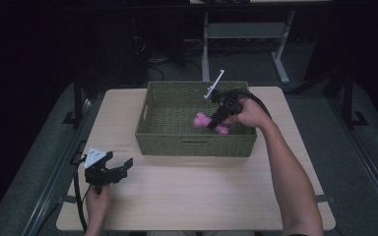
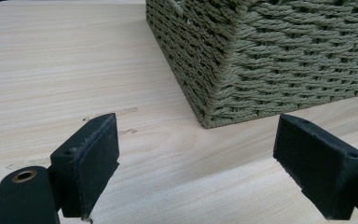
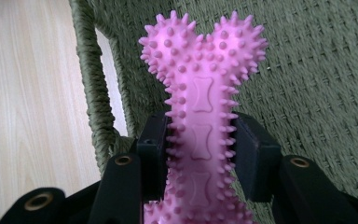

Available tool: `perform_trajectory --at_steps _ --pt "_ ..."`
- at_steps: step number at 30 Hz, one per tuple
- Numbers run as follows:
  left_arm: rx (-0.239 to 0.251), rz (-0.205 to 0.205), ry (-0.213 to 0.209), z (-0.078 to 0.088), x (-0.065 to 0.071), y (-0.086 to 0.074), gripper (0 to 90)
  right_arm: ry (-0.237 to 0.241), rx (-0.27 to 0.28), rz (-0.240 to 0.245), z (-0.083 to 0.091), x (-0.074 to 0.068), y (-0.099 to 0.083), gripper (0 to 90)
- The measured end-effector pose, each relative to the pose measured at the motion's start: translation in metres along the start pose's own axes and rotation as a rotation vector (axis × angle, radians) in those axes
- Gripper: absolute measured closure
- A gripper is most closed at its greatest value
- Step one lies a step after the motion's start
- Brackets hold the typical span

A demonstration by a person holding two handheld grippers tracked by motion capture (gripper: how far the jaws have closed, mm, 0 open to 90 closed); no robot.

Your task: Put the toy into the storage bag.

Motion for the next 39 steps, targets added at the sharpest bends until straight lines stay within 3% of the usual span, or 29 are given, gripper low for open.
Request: perform_trajectory --at_steps 39 --pt "-0.004 -0.003 0.003 -0.002 0.000 0.000 13.7 0.023 -0.017 -0.032 -0.027 0.008 -0.012 57.8"
Point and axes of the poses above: each handheld gripper's, and its own axes: z roughly backward along the jaws, y roughly out of its top, x roughly to its right, the point moved 2 cm from there along -z, roughly forward along the jaws, and after that the axes turned 4 degrees about -y, right-handed, at the moved point
